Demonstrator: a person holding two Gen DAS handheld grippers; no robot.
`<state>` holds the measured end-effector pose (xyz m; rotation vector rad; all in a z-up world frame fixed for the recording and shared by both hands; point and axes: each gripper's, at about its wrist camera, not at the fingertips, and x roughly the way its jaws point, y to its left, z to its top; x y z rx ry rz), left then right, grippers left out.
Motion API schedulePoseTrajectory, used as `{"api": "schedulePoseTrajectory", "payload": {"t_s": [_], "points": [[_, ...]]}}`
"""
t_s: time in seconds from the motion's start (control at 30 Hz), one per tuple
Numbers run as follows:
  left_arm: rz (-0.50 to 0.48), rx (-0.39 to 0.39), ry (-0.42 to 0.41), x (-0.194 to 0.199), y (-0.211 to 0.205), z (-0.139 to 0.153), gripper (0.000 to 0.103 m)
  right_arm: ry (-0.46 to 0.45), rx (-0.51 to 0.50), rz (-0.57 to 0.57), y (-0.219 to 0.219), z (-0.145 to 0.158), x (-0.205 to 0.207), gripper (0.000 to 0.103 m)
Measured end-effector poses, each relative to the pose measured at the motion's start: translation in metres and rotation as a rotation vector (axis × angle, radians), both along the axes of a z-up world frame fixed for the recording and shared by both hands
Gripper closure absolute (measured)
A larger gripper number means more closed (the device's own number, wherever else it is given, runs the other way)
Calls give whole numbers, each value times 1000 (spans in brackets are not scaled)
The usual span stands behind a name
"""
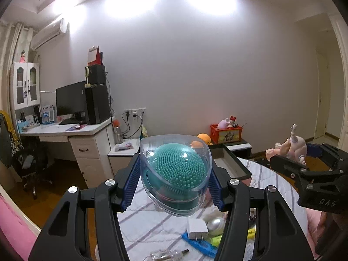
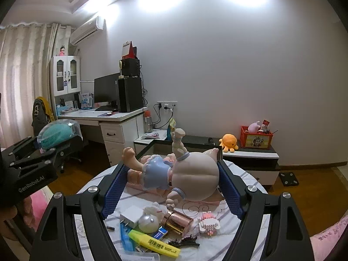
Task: Organize rigid objects
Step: 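Carry the teal brush case and doll into the pink box and release both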
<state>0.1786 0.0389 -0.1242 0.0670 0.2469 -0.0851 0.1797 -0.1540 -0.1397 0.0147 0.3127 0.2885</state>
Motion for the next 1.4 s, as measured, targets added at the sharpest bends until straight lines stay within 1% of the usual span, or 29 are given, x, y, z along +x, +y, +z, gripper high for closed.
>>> {"api": "schedulePoseTrajectory", "payload": {"t_s": [0.17,0.3,0.37,0.4,0.47,0.5,0.53,0.57,0.6,0.63,0.67,0.7,0.73,0.77,0.8,0.83,0.87,0.9,0.97,1.0,1.1,1.13,1.17,1.2,1.33,1.4], "points": [[-10,18,-5,13,-6,2,45,9,-6,6,2,0,17,22],[-28,35,3,36,-14,1,46,30,-15,14,0,-2,37,22],[-38,43,12,57,-16,-3,47,45,-12,22,-1,-3,54,22],[-48,44,22,68,-17,-5,52,56,-14,24,-2,-4,61,22],[-103,11,69,100,-18,-16,54,73,-17,27,-4,-9,80,22],[-130,1,104,118,-20,-26,59,89,-23,26,-4,-13,91,22],[-159,-10,145,137,-20,-39,59,111,-36,22,-2,-20,105,22],[-164,-13,197,157,-22,-57,59,133,-43,23,-2,-28,117,22],[-155,-16,247,171,-21,-73,59,176,-43,27,-1,-40,132,22],[-154,-25,287,179,-20,-84,59,197,-39,28,-2,-47,137,22],[-159,-37,305,183,-17,-95,59,214,-31,33,-2,-54,143,22],[-154,-59,314,182,-14,-104,59,226,-27,39,-3,-62,146,22],[-158,-93,341,184,-10,-108,59,236,-24,40,-4,-67,149,22],[-169,-124,348,184,-6,-107,58,243,-15,38,-5,-71,150,22],[-162,-129,328,182,-3,-104,57,252,-9,42,-7,-75,151,22],[-155,-116,309,180,-2,-102,54,262,-6,46,-9,-77,152,22],[-150,-102,311,179,-2,-101,44,266,0,47,-11,-79,153,22],[-155,-108,323,179,0,-103,40,265,2,48,-12,-80,152,22],[-170,-132,362,179,3,-107,38,267,7,46,-13,-80,153,22],[-161,-131,374,177,6,-108,34,267,13,47,-15,-80,153,22],[-134,-109,397,166,12,-113,24,269,7,53,-16,-80,152,22],[-134,-99,404,159,12,-116,22,275,3,54,-15,-80,153,22],[-134,-89,410,157,13,-118,18,279,6,55,-15,-81,152,22],[-136,-75,423,153,11,-122,16,275,10,56,-15,-80,152,22],[-172,-29,506,152,3,-144,16,279,15,60,-15,-79,153,22],[-170,3,539,154,-1,-146,17,283,14,66,-15,-78,152,22]]}}
